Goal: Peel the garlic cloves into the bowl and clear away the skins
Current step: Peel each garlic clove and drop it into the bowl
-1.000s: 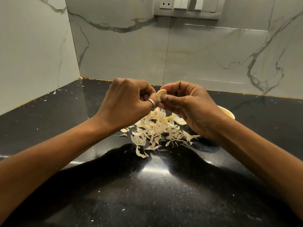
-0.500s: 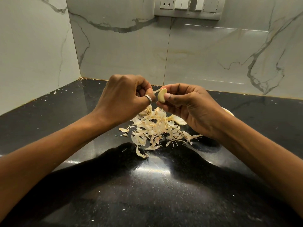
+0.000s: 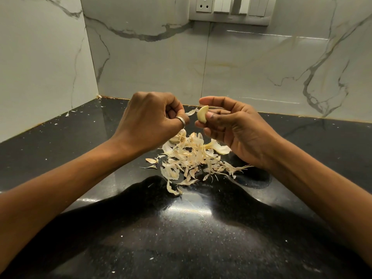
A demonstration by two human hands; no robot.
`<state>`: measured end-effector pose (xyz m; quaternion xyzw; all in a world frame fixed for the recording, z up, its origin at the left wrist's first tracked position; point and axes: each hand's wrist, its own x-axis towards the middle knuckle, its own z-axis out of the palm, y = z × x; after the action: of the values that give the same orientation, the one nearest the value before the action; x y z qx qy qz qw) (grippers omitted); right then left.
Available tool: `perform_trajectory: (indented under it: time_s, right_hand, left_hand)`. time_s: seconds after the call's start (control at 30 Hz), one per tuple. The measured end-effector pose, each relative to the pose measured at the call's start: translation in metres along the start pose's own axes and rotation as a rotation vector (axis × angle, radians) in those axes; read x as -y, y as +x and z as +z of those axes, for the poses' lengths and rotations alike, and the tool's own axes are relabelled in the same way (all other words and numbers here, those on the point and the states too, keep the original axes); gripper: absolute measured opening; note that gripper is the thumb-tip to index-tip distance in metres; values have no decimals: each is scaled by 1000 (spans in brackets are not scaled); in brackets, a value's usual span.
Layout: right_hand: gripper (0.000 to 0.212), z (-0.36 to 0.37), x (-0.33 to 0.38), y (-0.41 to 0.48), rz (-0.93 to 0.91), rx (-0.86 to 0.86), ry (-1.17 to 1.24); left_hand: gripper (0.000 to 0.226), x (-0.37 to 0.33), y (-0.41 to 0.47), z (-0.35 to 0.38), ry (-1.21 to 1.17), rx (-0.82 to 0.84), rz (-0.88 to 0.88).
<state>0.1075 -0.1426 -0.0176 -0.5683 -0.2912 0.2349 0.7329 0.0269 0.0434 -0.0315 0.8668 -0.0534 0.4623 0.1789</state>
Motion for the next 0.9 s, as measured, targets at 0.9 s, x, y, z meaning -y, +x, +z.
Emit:
perform_trajectory:
  time_s: [0.9]
  right_hand:
    - [35, -2, -3, 1, 14, -30, -84]
  left_hand:
    - [21, 3, -1, 0, 70, 110, -12]
